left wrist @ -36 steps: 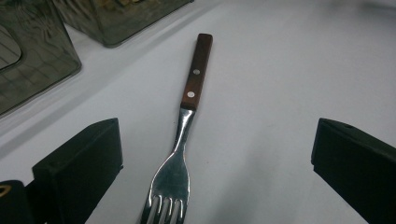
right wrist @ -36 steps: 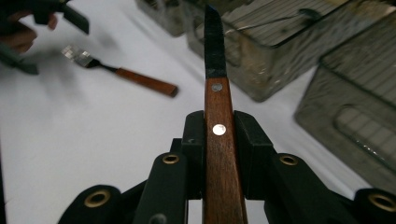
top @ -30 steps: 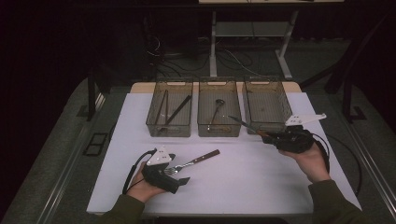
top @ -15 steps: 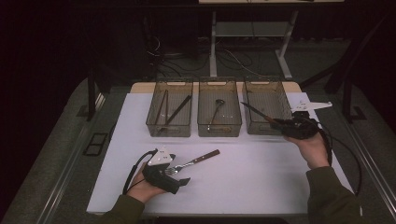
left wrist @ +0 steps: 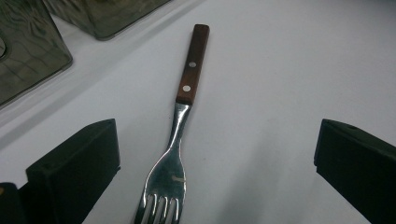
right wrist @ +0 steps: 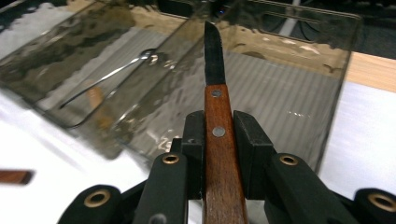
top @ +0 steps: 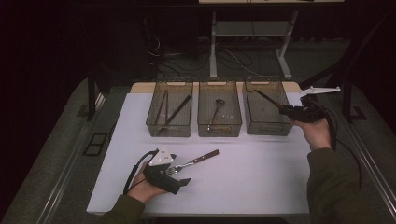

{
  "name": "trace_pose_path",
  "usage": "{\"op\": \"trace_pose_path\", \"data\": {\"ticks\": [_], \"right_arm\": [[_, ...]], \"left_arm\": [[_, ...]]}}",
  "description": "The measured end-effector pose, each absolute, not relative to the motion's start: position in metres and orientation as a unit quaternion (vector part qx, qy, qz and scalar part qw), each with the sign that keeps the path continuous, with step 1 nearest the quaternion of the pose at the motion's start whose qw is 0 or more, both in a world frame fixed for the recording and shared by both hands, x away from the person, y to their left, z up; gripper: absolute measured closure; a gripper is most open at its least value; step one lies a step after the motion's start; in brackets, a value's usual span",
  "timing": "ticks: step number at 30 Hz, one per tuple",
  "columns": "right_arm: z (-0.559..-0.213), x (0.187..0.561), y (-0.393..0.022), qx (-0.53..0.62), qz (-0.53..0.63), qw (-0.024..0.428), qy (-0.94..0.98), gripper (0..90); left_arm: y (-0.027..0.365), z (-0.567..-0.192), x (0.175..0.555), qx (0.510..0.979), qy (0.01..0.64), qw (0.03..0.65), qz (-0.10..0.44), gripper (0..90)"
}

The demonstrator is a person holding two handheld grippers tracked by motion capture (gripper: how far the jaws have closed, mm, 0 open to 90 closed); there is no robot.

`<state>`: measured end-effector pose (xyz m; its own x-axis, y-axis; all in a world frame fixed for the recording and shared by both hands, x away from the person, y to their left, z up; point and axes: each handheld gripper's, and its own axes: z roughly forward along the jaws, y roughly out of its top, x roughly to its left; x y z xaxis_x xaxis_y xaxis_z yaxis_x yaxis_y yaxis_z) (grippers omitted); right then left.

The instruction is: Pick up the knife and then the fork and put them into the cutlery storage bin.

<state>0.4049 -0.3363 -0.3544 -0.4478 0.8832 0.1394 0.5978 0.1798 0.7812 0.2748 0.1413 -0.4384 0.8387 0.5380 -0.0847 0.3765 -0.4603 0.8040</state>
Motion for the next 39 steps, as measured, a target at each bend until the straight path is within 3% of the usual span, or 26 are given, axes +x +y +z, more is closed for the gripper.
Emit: {"op": "trace_pose_path", "data": {"ticks": [18, 31, 39], "right_arm": [[-0.377, 0.452, -0.321, 0.531, 0.328, 0.16, 0.765, 75.1], [-0.393, 0.463, -0.31, 0.53, 0.29, 0.152, 0.783, 74.4], [-0.385, 0.459, -0.315, 0.53, 0.317, 0.167, 0.769, 60.5]], "left_arm": [[0.141, -0.438, 0.275, 0.849, 0.273, 0.443, 0.094, 0.0], [0.14, -0.438, 0.275, 0.851, 0.268, 0.442, 0.092, 0.0], [0.14, -0.438, 0.275, 0.85, 0.271, 0.442, 0.092, 0.0]]}}
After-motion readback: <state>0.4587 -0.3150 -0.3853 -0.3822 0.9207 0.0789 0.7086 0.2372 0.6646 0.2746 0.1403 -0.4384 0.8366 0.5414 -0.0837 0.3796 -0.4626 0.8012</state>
